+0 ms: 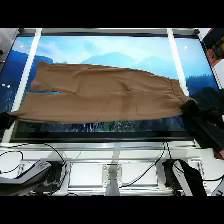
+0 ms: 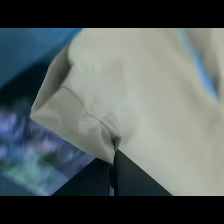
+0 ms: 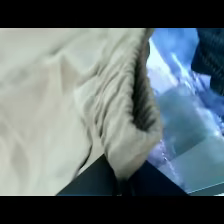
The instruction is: Fold the clothes and pants, and hang the long-sleeved shirts on hangers.
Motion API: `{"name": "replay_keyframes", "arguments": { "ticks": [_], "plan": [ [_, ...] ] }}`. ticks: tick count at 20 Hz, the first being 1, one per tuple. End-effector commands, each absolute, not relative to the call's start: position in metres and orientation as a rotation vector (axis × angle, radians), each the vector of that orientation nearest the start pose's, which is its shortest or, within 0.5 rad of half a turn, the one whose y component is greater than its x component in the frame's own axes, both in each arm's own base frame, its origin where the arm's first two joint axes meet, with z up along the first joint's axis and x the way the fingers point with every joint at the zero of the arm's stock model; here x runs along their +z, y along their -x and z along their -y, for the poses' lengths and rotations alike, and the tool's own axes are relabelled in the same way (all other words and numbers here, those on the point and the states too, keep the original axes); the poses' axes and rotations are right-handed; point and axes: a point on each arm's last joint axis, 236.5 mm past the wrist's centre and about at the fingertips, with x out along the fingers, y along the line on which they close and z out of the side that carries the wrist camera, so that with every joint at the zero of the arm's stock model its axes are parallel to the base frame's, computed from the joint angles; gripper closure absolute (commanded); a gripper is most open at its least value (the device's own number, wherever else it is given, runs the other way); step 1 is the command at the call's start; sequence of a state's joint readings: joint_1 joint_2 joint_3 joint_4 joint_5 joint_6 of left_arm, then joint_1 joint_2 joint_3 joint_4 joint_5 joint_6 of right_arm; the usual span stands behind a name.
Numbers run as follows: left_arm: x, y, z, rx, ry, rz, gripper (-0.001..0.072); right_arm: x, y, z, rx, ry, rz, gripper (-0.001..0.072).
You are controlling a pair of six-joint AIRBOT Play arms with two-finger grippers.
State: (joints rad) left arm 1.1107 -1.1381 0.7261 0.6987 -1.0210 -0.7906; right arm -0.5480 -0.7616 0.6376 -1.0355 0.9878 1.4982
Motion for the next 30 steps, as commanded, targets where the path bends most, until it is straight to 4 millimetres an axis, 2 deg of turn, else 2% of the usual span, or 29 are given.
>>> {"name": "replay_keyframes", "arguments": {
  "ticks": [1,4,7,9,11,14,17,19,21,24,27,30],
  "plan": [
    [0.033,-0.309,-0.227,0.276,0.649,-0.701,0.07,0.072,-0.295,0.083,-0.299,-0.677,-0.821,0.0685],
    [0.058,-0.368,-0.223,0.298,0.51,-0.67,0.0701,0.086,-0.315,0.094,-0.32,-0.708,-0.751,0.0685],
    [0.071,-0.45,-0.196,0.26,0.442,-0.592,0.0701,0.076,-0.343,0.09,-0.313,-0.739,-0.724,0.0684],
    [0.064,-0.497,-0.17,0.209,0.45,-0.582,0.0701,0.065,-0.368,0.082,-0.303,-0.76,-0.705,0.0684],
    [0.048,-0.538,-0.147,0.158,0.47,-0.602,0.0701,0.054,-0.394,0.082,-0.323,-0.809,-0.661,0.0685],
    [0.032,-0.585,-0.135,0.134,0.519,-0.602,0.0701,0.032,-0.426,0.089,-0.37,-0.884,-0.633,0.0684],
    [0.018,-0.613,-0.134,0.14,0.588,-0.597,0.0701,0.004,-0.45,0.094,-0.412,-0.974,-0.657,0.0684],
    [0.008,-0.622,-0.132,0.141,0.608,-0.603,0.07,-0.005,-0.467,0.096,-0.42,-1.037,-0.654,0.0684],
    [0.004,-0.63,-0.13,0.136,0.604,-0.599,0.0699,-0.002,-0.483,0.102,-0.423,-1.069,-0.617,0.0684],
    [0.005,-0.634,-0.131,0.145,0.598,-0.578,0.07,0.019,-0.503,0.121,-0.448,-1.136,-0.463,0.0684],
    [0.006,-0.635,-0.134,0.153,0.597,-0.567,0.0699,0.034,-0.51,0.137,-0.478,-1.193,-0.347,0.0683],
    [0.005,-0.636,-0.136,0.158,0.597,-0.563,0.0699,0.029,-0.511,0.14,-0.487,-1.198,-0.342,0.0683]
  ]
}}
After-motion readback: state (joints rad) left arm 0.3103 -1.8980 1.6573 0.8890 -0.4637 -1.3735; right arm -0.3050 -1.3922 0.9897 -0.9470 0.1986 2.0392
